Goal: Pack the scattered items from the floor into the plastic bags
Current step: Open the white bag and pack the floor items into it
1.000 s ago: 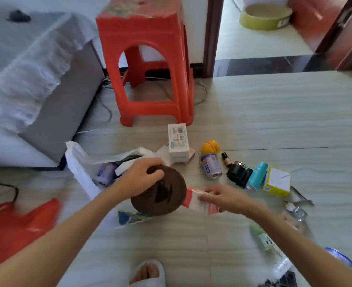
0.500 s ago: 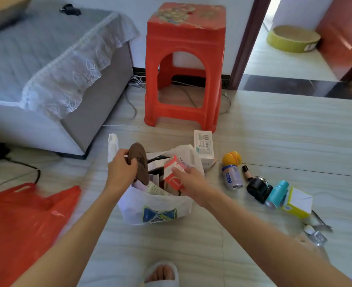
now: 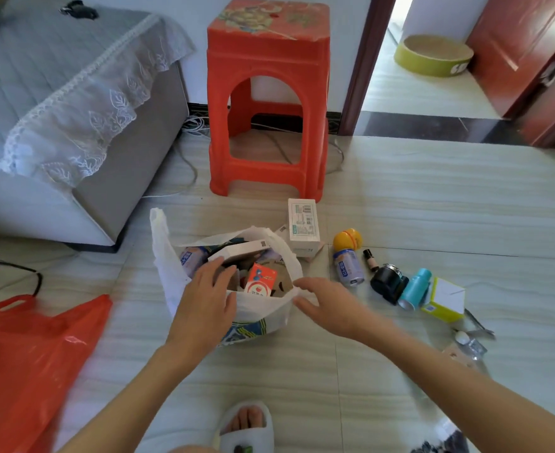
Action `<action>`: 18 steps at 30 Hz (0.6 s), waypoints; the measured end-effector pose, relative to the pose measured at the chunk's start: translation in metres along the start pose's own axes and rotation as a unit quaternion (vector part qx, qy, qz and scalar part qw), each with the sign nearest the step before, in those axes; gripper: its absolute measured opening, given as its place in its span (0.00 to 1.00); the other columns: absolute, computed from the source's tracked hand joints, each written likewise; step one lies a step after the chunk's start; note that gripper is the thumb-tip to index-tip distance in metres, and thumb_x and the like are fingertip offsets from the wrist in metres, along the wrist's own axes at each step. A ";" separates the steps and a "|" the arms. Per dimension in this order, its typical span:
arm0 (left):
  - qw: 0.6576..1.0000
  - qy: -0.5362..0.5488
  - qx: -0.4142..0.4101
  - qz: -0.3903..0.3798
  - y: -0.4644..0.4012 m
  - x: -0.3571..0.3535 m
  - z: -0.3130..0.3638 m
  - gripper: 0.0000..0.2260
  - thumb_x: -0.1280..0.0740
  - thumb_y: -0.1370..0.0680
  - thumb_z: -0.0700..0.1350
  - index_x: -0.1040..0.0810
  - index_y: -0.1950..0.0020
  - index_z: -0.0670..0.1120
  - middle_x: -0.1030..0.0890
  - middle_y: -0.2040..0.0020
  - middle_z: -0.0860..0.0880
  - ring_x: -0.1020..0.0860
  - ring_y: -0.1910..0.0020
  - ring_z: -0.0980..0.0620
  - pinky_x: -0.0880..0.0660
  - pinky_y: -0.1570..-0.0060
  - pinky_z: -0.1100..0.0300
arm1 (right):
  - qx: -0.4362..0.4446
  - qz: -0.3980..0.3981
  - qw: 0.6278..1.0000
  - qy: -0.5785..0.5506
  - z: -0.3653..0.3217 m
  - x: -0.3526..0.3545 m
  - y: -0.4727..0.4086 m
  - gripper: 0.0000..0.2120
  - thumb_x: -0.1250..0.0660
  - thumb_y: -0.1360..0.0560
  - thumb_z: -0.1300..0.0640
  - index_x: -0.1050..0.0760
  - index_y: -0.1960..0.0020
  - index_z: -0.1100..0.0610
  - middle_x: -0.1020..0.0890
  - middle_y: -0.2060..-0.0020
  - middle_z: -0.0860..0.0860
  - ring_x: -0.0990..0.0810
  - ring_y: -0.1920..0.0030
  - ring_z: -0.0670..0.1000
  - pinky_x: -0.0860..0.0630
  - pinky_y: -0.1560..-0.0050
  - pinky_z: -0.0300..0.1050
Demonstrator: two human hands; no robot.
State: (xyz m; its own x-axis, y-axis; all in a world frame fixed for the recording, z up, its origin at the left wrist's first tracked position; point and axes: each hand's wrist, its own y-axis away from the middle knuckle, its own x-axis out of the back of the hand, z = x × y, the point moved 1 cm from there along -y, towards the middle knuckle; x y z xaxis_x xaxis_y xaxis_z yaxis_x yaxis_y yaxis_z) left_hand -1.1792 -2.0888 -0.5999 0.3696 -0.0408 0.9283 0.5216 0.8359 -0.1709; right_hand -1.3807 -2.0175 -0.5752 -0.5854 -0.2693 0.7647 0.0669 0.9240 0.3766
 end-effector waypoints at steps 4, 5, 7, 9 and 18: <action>0.982 0.023 -0.189 0.001 -0.012 0.007 0.048 0.14 0.41 0.26 0.43 0.24 0.43 0.42 0.24 0.40 0.42 0.29 0.41 0.48 0.28 0.42 0.55 | -0.024 0.105 0.993 0.042 0.047 0.021 0.036 0.22 0.42 0.21 0.49 0.37 0.29 0.52 0.30 0.32 0.50 0.30 0.34 0.51 0.32 0.38 0.45; 0.971 0.010 -0.237 0.005 -0.018 0.006 0.061 0.13 0.41 0.26 0.42 0.24 0.44 0.42 0.23 0.40 0.42 0.28 0.41 0.47 0.30 0.42 0.57 | -0.036 0.135 0.989 0.046 0.063 0.025 0.044 0.22 0.41 0.22 0.49 0.36 0.29 0.52 0.29 0.33 0.51 0.29 0.35 0.52 0.31 0.39 0.45; 0.947 -0.031 -0.320 0.006 -0.033 0.000 0.088 0.14 0.41 0.26 0.42 0.25 0.43 0.42 0.24 0.39 0.42 0.28 0.40 0.46 0.30 0.42 0.55 | -0.068 0.175 0.981 0.041 0.096 0.028 0.061 0.22 0.40 0.22 0.51 0.36 0.30 0.53 0.28 0.34 0.52 0.29 0.35 0.52 0.31 0.39 0.45; 0.919 -0.079 -0.385 -0.025 -0.049 -0.016 0.115 0.15 0.37 0.28 0.42 0.26 0.41 0.43 0.24 0.38 0.42 0.27 0.38 0.45 0.28 0.42 0.52 | -0.118 0.188 0.975 0.018 0.129 0.027 0.074 0.23 0.39 0.22 0.52 0.36 0.29 0.55 0.29 0.34 0.53 0.30 0.35 0.53 0.33 0.38 0.44; 0.937 -0.102 -0.274 -0.193 -0.091 -0.172 0.185 0.29 0.25 0.38 0.41 0.26 0.38 0.43 0.25 0.37 0.40 0.25 0.38 0.42 0.24 0.47 0.53 | -0.270 0.174 0.947 -0.031 0.273 -0.013 0.064 0.24 0.41 0.22 0.52 0.39 0.28 0.57 0.31 0.32 0.55 0.32 0.33 0.55 0.36 0.36 0.46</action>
State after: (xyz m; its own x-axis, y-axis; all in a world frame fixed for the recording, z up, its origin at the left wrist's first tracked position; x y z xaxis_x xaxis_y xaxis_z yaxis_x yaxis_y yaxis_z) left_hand -1.4328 -2.0563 -0.6826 -0.0535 -0.1287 0.9902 0.9232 0.3716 0.0982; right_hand -1.5895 -1.8806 -0.7037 -0.4979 0.0584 0.8652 0.6572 0.6764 0.3325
